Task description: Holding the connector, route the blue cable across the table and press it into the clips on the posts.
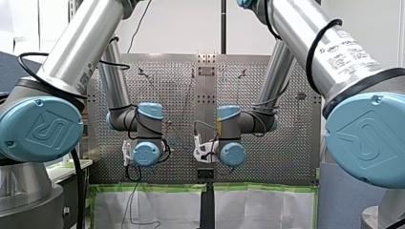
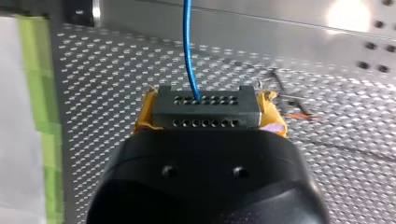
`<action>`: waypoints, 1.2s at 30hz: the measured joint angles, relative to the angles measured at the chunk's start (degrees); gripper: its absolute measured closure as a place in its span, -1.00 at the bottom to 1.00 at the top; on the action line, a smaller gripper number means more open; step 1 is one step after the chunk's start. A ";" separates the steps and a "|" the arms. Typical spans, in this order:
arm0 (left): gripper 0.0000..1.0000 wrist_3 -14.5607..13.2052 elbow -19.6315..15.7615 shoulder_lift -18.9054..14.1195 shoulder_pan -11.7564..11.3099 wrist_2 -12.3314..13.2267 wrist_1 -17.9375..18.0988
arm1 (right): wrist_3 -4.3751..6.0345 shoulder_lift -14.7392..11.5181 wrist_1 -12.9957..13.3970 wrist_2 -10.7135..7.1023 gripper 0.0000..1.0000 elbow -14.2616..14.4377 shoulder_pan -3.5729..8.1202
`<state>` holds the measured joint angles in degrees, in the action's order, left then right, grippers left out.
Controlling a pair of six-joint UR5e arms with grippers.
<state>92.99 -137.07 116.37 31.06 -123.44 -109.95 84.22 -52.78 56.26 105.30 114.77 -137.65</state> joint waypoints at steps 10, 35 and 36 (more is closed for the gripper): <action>1.00 -0.01 -0.01 0.19 -0.02 0.00 -0.10 | 0.00 2.56 -0.17 0.01 1.00 -0.02 -0.03; 1.00 -0.01 -0.02 0.20 -0.02 0.00 -0.10 | 0.00 2.63 -0.17 0.01 1.00 -0.02 -0.03; 1.00 -0.01 -0.01 0.20 -0.02 0.00 -0.10 | 0.00 2.62 -0.18 0.01 1.00 -0.02 -0.03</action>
<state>92.99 -137.09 116.57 31.05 -123.44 -110.05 84.21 -50.15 56.09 105.30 114.75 -137.68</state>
